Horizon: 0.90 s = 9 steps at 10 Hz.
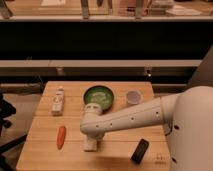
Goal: Wipe the white sponge on the table
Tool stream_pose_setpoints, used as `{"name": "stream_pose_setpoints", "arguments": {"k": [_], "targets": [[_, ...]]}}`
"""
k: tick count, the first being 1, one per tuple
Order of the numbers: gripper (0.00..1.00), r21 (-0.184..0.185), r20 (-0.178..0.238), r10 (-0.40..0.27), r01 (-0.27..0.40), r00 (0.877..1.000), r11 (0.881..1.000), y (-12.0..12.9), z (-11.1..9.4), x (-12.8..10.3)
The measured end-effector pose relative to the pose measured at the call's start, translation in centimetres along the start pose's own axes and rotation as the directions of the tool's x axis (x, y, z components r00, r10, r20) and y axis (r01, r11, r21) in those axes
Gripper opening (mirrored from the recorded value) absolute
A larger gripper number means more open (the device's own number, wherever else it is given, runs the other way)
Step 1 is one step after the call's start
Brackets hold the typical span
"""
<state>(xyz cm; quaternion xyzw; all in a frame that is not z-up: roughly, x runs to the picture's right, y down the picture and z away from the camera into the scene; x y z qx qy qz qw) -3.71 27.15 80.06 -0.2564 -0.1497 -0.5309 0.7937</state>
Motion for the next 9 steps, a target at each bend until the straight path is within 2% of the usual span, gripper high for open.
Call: {"name": "stream_pose_setpoints", "arguments": {"k": [1,2,7,9], "targets": [[0.04,0.000,0.000,0.001,-0.001,1.000,1.000,0.01,-0.07,0.03],[0.01,0.000,0.000,0.001,-0.001,1.000,1.000,0.01,-0.14,0.04],[0.04,-0.009,0.001,0.002,-0.002,1.000,1.000,0.60,-0.29,0.01],[0.12,-0.006,0.003,-0.002,0.002,1.000,1.000,0.65,-0.32,0.18]]}}
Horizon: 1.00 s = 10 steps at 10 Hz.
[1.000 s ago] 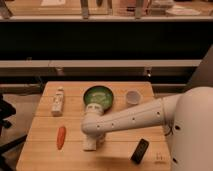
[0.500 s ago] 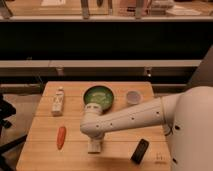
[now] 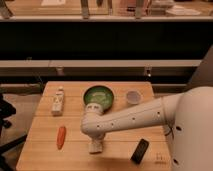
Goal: Wipe the white sponge on the table
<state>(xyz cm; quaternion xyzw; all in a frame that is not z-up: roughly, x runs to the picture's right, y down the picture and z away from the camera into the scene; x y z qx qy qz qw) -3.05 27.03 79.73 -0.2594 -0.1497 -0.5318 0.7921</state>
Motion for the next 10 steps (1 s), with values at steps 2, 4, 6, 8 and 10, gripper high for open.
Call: {"name": "stream_pose_setpoints", "arguments": {"k": [2,4,6,8,10], "targets": [[0.12,0.016,0.008,-0.017,0.017,1.000,1.000,0.7,0.0,1.2],[0.11,0.017,0.005,-0.019,0.019,1.000,1.000,1.0,-0.1,1.6],[0.02,0.026,0.015,-0.018,0.017,1.000,1.000,1.4,-0.1,1.8],[0.01,0.032,0.019,-0.015,0.014,1.000,0.999,2.8,-0.1,3.1],[0.01,0.036,0.022,-0.027,0.026,0.999,0.999,2.8,-0.2,3.4]]}}
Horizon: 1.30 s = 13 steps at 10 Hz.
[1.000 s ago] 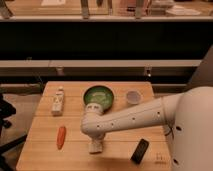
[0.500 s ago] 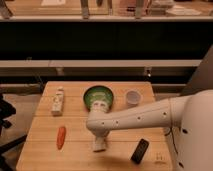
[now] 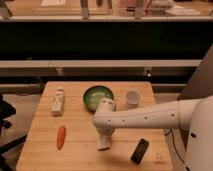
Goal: Wipe the white sponge on the table
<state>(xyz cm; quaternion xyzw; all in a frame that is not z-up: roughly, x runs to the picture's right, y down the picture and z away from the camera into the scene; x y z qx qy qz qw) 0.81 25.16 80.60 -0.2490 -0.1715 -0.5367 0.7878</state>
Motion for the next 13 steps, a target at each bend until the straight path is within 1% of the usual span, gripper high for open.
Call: {"name": "stream_pose_setpoints", "arguments": {"k": [3,5,8,9,10,11,12,13], "targets": [[0.01,0.005,0.004,-0.017,0.017,1.000,1.000,0.1,-0.2,0.4],[0.01,0.005,0.009,-0.027,0.027,1.000,1.000,1.2,-0.4,1.3],[0.01,0.010,0.016,-0.062,0.061,0.998,0.998,1.1,-0.6,1.8],[0.01,0.003,0.015,-0.079,0.079,0.997,0.997,0.9,-0.6,2.0],[0.01,0.000,0.014,-0.107,0.107,0.994,0.994,-0.2,-0.7,2.7],[0.01,-0.003,0.015,-0.124,0.124,0.992,0.992,-0.8,-0.8,3.2],[0.01,-0.009,0.013,-0.142,0.142,0.990,0.990,-1.3,-0.8,3.8],[0.01,-0.010,0.015,-0.152,0.152,0.988,0.988,-1.4,-0.8,3.9]]}}
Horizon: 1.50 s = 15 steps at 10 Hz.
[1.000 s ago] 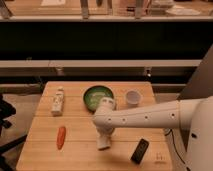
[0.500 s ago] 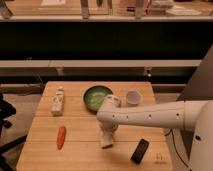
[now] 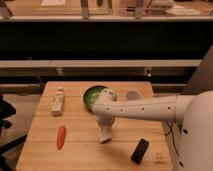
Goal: Wipe the white sponge on the table
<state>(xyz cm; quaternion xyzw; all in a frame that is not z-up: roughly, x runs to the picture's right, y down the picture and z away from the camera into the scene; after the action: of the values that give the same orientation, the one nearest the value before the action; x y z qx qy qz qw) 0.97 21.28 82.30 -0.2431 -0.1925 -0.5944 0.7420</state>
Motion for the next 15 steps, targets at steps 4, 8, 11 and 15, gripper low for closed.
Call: {"name": "stream_pose_setpoints", "arguments": {"k": [4,8,11,15], "targets": [[0.01,-0.002,0.022,-0.059,0.059,0.998,0.998,2.0,-0.1,-0.2],[0.01,0.002,0.038,-0.110,0.110,0.993,0.994,2.5,-0.2,-0.1],[0.01,-0.008,0.042,-0.147,0.148,0.988,0.989,3.3,-0.3,1.0],[0.01,-0.011,0.055,-0.180,0.181,0.982,0.983,3.8,-0.3,1.3]]}}
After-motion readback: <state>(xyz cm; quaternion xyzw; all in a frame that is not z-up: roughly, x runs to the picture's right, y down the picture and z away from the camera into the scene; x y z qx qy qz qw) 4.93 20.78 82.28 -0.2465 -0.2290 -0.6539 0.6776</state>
